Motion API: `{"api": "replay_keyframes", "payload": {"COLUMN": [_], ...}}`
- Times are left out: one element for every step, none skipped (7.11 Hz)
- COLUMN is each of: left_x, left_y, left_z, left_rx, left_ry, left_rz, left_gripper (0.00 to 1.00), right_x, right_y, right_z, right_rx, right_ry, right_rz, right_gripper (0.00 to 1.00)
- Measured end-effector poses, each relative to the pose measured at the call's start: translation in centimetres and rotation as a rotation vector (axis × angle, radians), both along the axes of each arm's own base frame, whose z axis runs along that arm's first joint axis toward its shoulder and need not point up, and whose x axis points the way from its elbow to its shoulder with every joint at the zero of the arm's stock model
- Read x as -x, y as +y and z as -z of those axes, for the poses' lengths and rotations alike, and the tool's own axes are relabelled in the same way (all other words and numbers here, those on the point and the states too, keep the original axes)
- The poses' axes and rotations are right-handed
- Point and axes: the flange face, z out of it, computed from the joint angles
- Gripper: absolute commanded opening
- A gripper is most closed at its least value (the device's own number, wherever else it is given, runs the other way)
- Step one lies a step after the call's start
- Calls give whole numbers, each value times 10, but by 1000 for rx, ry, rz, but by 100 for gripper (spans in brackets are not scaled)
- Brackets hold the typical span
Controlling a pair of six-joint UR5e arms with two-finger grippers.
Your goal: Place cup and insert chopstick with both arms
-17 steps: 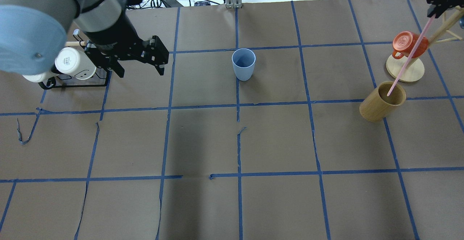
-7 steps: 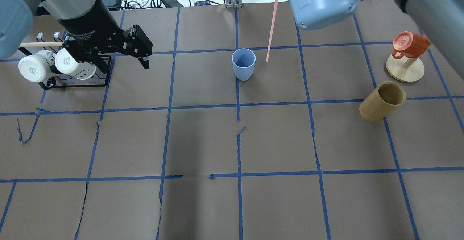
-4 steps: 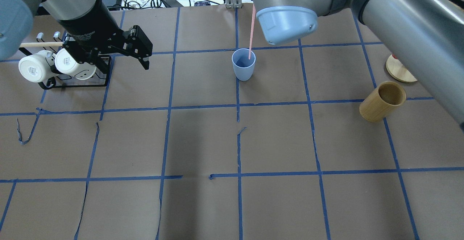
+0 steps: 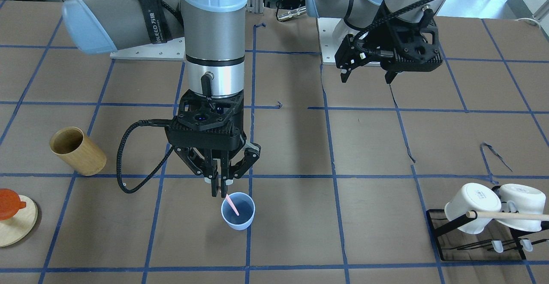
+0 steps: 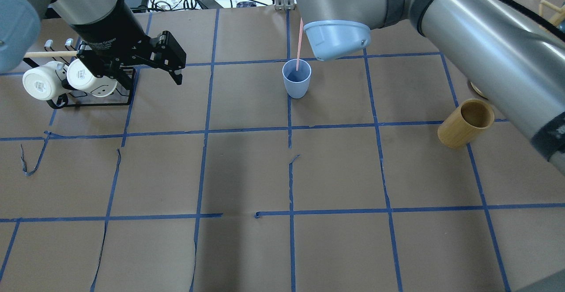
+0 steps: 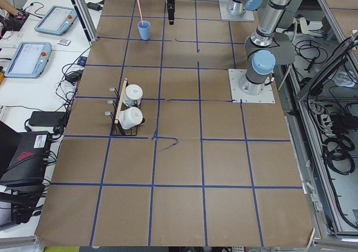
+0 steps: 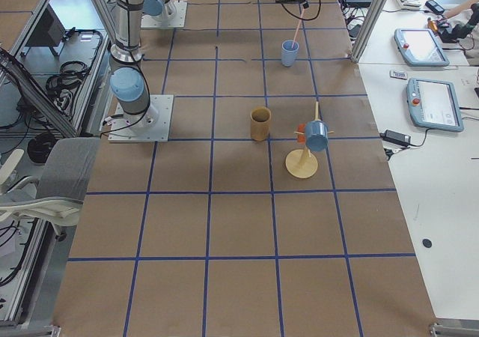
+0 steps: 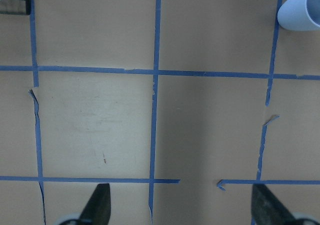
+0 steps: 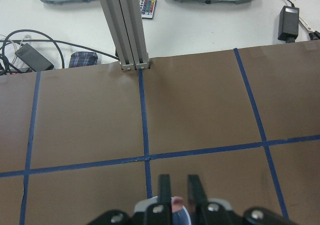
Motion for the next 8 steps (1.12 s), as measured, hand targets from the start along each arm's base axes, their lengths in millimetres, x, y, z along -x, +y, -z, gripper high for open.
{"api": "replay_keyframes", "payload": {"left_x": [0,0,0,0,0,0,0,0], "left_y": [0,0,0,0,0,1,1,2], "left_z": [0,0,0,0,0,0,0,1], "left_rx": [0,-1,-1,-1,-1,-1,-1,-4], "left_ry": [0,0,0,1,1,1,1,1], "left_rz": [0,0,0,0,0,1,0,0], "left_gripper": [100,100,100,100,100,100,100,100], "right_x": [1,3,9,24,45,67,94,122], "right_y": [2,5,11,18,23,27,31,36], "right_z": [-1,-7,-13,-19,-17,-10,-5,-4], "right_rx": [-1,-11,-48,-114,-212,-326,-444,-543], "right_ry": [0,6,23,47,74,85,72,50], "right_rz": [-1,-3,-2,13,39,55,58,47], "right_gripper": [100,100,100,100,100,100,100,100]}}
